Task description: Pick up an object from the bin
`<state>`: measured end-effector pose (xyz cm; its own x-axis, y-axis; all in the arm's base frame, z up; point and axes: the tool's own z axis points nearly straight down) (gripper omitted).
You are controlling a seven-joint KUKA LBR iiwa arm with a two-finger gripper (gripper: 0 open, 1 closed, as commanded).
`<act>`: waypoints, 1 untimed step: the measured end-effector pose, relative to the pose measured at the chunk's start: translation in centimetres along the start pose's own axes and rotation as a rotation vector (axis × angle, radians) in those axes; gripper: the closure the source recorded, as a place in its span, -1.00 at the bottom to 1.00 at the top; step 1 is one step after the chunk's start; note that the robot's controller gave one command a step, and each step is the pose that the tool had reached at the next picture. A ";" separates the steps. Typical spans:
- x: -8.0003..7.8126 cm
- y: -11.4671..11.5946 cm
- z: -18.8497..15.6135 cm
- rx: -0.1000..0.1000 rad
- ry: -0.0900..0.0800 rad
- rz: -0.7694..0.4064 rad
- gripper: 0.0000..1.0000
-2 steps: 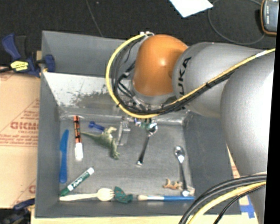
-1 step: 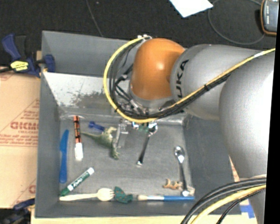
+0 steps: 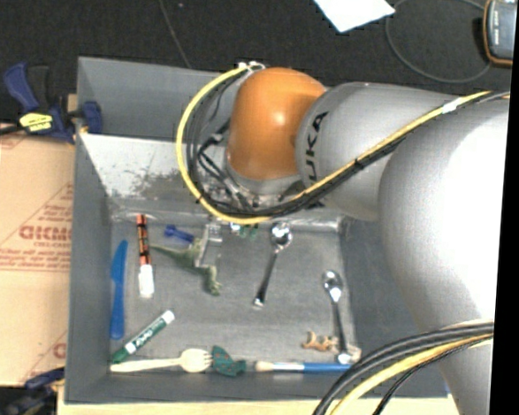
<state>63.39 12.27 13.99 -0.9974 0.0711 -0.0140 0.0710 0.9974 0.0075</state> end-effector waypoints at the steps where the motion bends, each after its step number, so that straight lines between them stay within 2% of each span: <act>1: 0.0 -0.4 0.5 0.000 -0.002 0.025 -1.00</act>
Offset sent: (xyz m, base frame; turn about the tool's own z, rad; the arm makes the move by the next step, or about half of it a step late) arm 0.0083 0.0120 0.0564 -0.0182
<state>63.37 11.86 13.47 -0.9953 0.0957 -0.0161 0.0956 0.9954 0.0083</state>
